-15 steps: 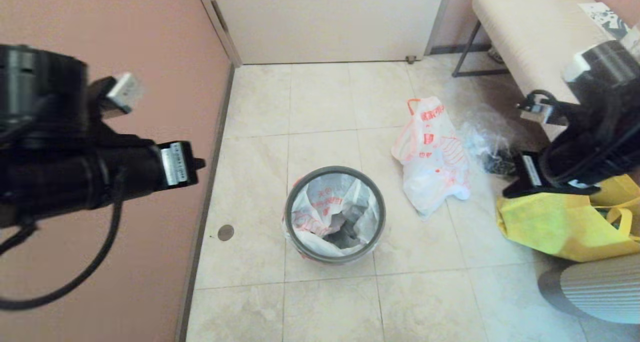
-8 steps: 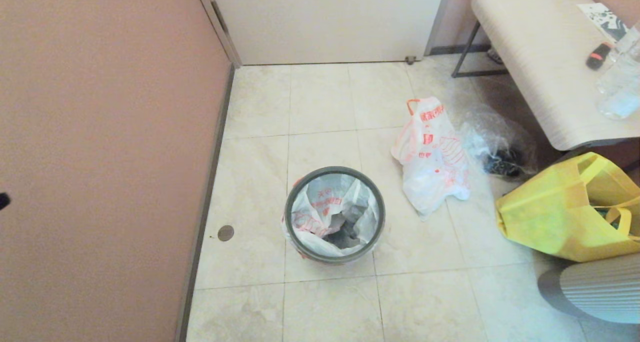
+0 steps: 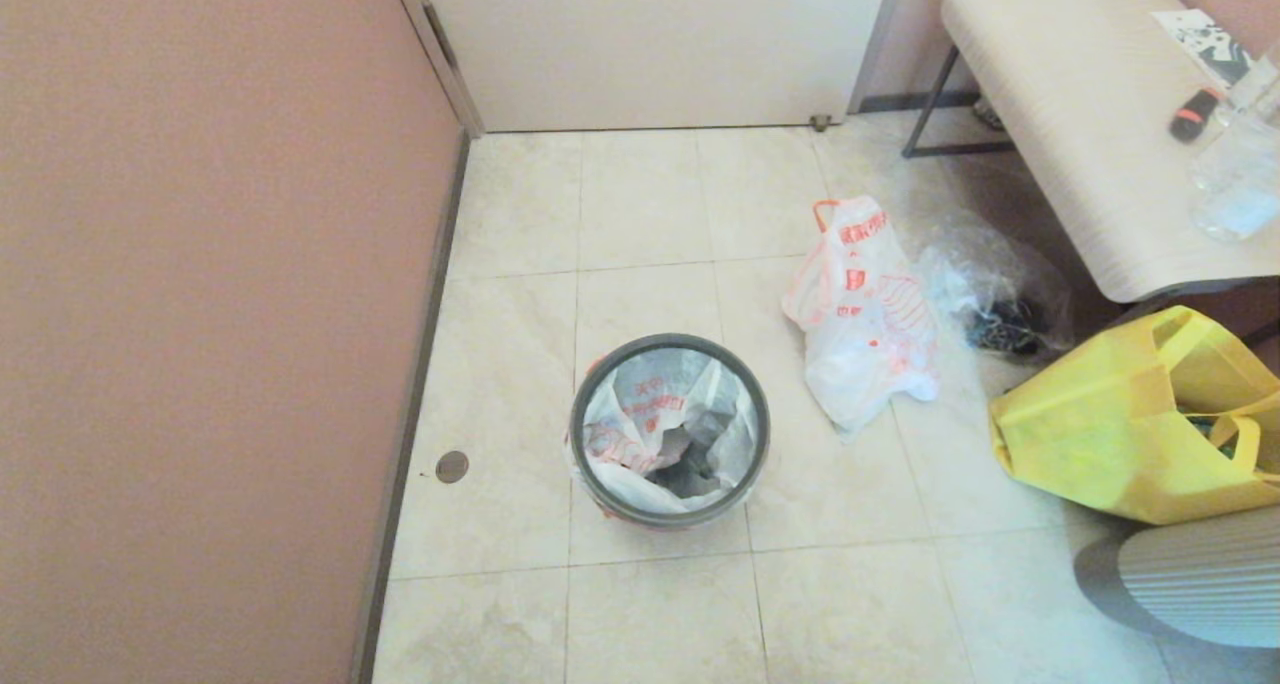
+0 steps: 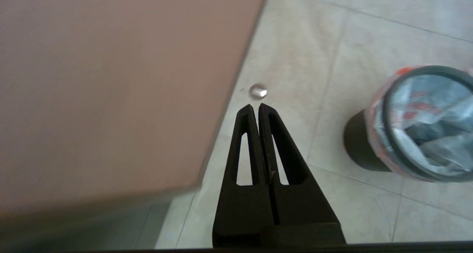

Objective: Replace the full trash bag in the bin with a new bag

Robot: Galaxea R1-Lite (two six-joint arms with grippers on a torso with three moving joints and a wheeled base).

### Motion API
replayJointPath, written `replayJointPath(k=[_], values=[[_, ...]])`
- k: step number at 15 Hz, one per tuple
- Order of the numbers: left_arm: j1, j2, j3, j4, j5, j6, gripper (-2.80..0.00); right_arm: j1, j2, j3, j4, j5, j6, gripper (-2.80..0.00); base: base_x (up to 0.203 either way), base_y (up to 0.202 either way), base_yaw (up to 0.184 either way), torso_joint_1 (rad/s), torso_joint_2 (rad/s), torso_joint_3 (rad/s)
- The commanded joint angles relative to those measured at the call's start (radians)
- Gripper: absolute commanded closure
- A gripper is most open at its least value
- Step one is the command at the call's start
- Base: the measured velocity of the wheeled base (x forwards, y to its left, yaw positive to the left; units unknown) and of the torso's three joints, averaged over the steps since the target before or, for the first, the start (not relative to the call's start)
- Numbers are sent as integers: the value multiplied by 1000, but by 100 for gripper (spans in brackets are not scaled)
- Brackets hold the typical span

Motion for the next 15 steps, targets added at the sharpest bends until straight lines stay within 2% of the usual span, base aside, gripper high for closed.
replayJointPath(k=[1, 4, 8, 11, 12, 14, 15], values=[[44, -33, -29, 52, 4, -9, 0, -63, -143, 11, 55, 0, -40, 0, 0, 0, 0, 0, 0, 0], [105, -51, -24, 100, -59, -10, 0, -90, -163, 37, 67, 5, -87, 0, 0, 0, 0, 0, 0, 0], [166, -174, 91, 122, -169, -4, 0, -90, -192, 133, 46, 31, -128, 0, 0, 0, 0, 0, 0, 0], [161, -278, 193, 117, -222, 33, 0, -88, -193, 240, -94, 49, -165, 0, 0, 0, 0, 0, 0, 0], [160, -315, 242, 105, -242, 50, 0, -88, -193, 294, -161, 50, -187, 0, 0, 0, 0, 0, 0, 0], [156, -322, 323, -5, -272, 66, 0, -87, -192, 372, -242, 44, -228, 0, 0, 0, 0, 0, 0, 0], [151, -323, 345, -43, -312, 80, 0, -72, -184, 385, -272, 39, -229, 0, 0, 0, 0, 0, 0, 0]])
